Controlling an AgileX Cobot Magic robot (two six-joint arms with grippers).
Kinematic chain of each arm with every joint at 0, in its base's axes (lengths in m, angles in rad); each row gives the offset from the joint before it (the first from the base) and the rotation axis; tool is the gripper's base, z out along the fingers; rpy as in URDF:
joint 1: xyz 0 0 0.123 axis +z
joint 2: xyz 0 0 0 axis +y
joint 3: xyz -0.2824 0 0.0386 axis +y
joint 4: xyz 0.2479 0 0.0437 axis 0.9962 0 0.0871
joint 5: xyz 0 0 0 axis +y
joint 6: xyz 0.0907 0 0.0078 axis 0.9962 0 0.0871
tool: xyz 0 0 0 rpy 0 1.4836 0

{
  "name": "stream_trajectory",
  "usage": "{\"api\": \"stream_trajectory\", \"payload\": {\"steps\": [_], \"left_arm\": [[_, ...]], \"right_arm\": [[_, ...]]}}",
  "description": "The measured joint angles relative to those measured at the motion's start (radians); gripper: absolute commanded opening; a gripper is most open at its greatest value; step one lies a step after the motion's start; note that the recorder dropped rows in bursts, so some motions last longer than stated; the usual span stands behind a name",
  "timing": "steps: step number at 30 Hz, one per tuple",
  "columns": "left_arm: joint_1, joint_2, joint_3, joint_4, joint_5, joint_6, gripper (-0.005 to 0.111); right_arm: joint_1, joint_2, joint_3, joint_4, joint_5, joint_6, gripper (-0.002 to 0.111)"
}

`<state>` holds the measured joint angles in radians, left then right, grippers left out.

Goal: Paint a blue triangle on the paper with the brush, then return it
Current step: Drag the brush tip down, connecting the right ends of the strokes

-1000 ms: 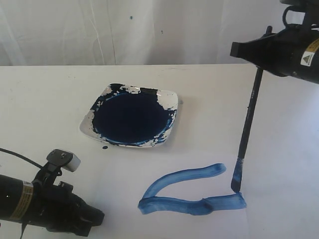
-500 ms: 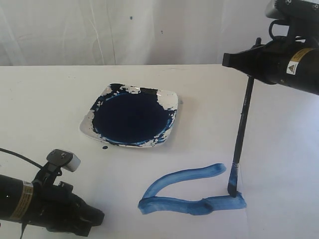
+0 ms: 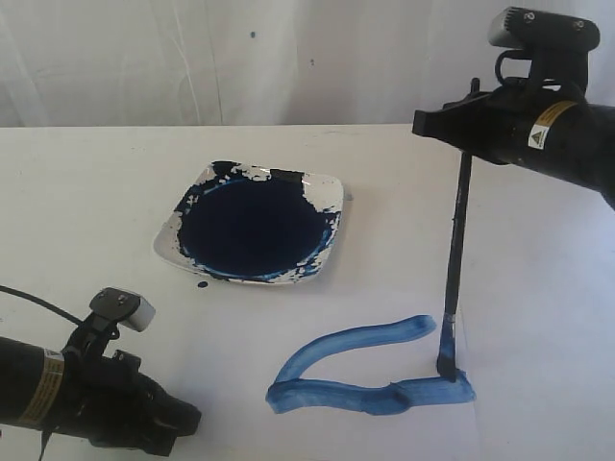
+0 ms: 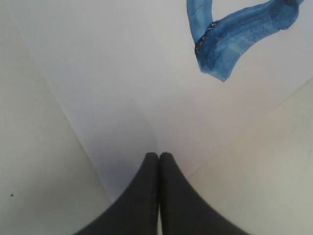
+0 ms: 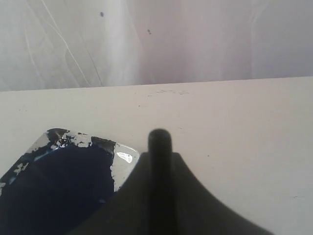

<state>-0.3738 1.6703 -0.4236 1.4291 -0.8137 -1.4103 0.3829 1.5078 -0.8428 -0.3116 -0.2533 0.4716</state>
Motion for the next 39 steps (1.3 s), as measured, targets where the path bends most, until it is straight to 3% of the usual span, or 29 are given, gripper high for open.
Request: {"api": "stream_trajectory", "payload": {"steps": [19, 39], "left_arm": [[0.0, 0.0, 0.0, 0.0, 0.0, 0.0, 0.0], [0.0, 0.0, 0.0, 0.0, 0.0, 0.0, 0.0]], "right_arm": [[0.0, 0.136, -0.047, 0.0, -0.189, -0.011, 0.0], [0.0, 0.196, -0.178, 0.0, -0.228, -0.07, 0.0]]}}
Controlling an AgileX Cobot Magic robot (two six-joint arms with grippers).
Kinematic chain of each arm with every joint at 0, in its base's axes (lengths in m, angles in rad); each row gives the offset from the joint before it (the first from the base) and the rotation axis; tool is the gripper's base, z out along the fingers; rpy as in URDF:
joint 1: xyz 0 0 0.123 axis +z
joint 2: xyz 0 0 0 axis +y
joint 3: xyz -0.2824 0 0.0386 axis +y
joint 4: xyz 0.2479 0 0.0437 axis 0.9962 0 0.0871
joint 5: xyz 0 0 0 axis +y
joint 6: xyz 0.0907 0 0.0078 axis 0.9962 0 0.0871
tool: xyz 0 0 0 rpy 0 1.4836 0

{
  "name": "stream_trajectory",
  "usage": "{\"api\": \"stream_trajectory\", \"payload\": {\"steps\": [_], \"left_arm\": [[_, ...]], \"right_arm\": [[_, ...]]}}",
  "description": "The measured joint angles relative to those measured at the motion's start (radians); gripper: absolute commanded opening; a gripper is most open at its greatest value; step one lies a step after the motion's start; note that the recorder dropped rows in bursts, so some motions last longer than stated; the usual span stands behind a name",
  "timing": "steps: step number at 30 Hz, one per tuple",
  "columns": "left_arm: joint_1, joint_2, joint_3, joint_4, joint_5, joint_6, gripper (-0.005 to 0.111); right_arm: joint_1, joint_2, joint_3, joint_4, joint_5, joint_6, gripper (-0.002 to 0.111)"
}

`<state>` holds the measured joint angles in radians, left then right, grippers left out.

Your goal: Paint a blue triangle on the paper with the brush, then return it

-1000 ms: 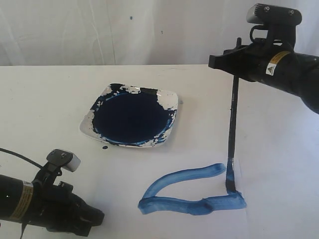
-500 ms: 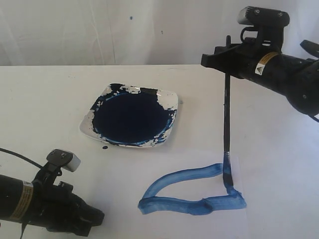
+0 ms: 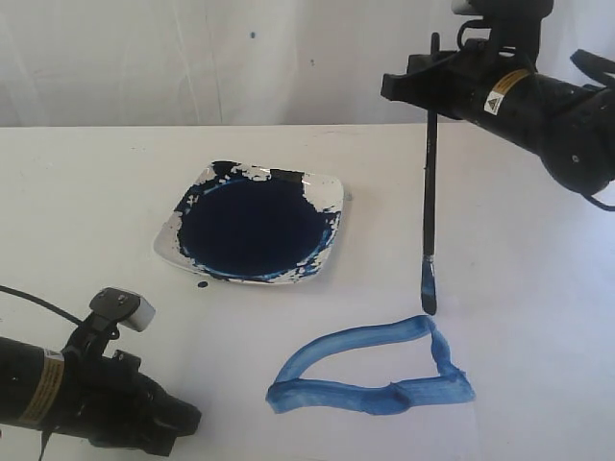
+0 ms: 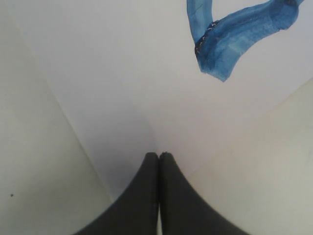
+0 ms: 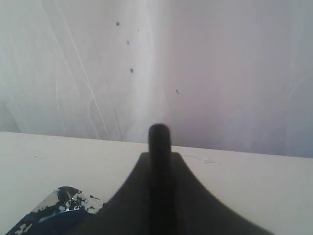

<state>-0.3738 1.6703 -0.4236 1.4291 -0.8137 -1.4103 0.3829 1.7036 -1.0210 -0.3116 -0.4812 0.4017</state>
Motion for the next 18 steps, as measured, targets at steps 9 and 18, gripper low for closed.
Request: {"api": "stream_trajectory", "payload": {"steps": [9, 18], "left_arm": [[0.0, 0.0, 0.0, 0.0, 0.0, 0.0, 0.0], [0.0, 0.0, 0.0, 0.0, 0.0, 0.0, 0.0]], "right_arm": [[0.0, -0.12, -0.003, -0.006, 0.144, 0.04, 0.0], [0.021, -0.292, -0.003, -0.018, 0.377, 0.07, 0.0]]}}
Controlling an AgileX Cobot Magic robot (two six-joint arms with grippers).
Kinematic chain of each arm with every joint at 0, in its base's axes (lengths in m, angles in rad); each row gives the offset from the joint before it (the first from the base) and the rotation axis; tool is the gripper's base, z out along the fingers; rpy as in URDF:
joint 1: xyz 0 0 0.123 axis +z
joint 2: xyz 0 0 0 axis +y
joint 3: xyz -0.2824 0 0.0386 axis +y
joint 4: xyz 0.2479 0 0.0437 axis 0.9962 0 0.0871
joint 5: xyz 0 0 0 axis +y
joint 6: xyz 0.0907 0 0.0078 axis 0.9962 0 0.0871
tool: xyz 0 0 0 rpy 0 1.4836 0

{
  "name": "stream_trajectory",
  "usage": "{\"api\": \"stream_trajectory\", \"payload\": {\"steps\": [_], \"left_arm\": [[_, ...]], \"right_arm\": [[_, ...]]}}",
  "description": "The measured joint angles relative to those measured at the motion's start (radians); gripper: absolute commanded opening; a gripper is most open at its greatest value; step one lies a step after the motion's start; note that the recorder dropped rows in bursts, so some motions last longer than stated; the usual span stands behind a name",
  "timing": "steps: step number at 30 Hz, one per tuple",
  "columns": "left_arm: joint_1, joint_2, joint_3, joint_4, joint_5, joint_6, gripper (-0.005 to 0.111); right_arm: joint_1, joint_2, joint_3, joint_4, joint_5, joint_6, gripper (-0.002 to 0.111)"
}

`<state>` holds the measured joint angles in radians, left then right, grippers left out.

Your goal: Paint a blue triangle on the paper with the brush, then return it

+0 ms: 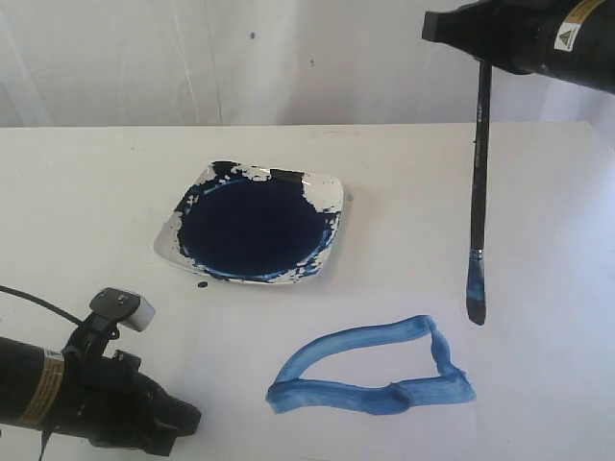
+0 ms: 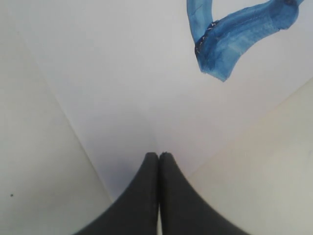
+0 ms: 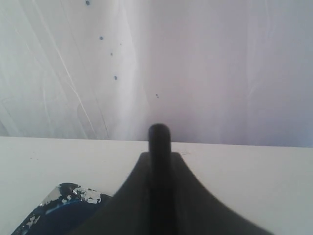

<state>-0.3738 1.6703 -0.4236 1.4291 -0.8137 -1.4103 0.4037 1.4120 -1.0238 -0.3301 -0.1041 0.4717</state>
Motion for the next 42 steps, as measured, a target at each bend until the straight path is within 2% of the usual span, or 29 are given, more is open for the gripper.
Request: {"api": "stream_trajectory", "payload": {"steps": [8, 22, 42], "left_arm": [[0.0, 0.0, 0.0, 0.0, 0.0, 0.0, 0.0], [0.0, 0.0, 0.0, 0.0, 0.0, 0.0, 0.0], [0.0, 0.0, 0.0, 0.0, 0.0, 0.0, 0.0]], "right_arm": [[0.066, -0.058, 0.0, 0.0, 0.127, 0.0, 0.0], [0.115, -0.028, 0.0, 0.0, 0.157, 0.0, 0.0], [0.111, 0.213, 0.0, 0.0, -0.012, -0.064, 0.0]]}}
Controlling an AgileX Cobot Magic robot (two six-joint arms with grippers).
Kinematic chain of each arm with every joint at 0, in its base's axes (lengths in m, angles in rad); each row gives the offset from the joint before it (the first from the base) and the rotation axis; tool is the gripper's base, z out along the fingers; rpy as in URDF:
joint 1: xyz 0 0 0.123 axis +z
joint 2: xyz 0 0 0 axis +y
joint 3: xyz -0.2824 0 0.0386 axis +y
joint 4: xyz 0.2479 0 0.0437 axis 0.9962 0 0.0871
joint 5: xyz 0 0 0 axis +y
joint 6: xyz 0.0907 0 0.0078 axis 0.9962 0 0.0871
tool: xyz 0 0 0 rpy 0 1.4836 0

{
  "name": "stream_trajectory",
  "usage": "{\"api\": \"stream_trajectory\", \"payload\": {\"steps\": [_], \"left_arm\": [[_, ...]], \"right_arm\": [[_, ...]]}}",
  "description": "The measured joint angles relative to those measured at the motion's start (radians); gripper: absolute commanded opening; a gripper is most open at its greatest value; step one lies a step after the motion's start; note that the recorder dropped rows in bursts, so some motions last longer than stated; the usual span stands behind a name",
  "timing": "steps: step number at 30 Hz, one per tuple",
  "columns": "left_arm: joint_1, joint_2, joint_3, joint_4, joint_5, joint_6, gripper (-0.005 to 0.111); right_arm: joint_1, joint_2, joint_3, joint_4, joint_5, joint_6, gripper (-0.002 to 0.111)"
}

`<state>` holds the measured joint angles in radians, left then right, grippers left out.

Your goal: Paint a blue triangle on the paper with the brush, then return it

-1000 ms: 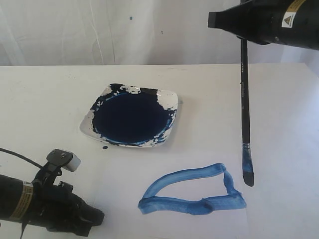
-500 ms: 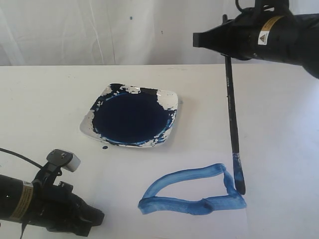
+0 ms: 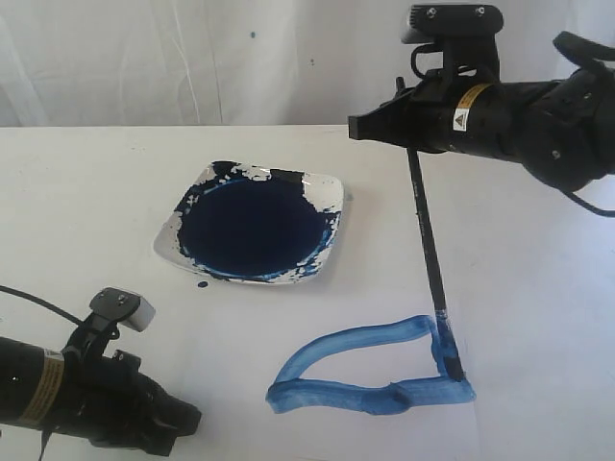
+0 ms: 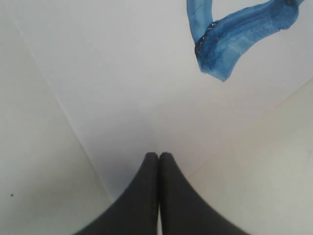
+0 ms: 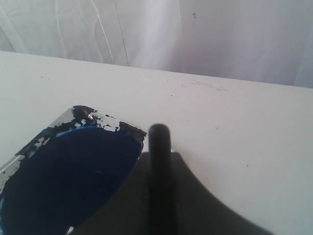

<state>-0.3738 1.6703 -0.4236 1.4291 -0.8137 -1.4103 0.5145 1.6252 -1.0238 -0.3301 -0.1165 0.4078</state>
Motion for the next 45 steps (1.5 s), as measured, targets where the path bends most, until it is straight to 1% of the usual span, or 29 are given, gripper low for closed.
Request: {"api": "stream_trajectory", "payload": {"steps": [7, 16, 24, 45], "left_arm": [[0.0, 0.0, 0.0, 0.0, 0.0, 0.0, 0.0], [0.0, 0.0, 0.0, 0.0, 0.0, 0.0, 0.0], [0.0, 0.0, 0.0, 0.0, 0.0, 0.0, 0.0], [0.0, 0.0, 0.0, 0.0, 0.0, 0.0, 0.0]], "right_arm": [[-0.016, 0.04, 0.0, 0.008, -0.056, -0.004, 0.0], [-0.032, 0.062, 0.0, 0.01, -0.078, -0.006, 0.0], [-0.037, 0.103, 0.0, 0.01, -0.147, -0.006, 0.0], [-0.055, 0.112, 0.0, 0.017, -0.29, -0.035, 0.0]]}}
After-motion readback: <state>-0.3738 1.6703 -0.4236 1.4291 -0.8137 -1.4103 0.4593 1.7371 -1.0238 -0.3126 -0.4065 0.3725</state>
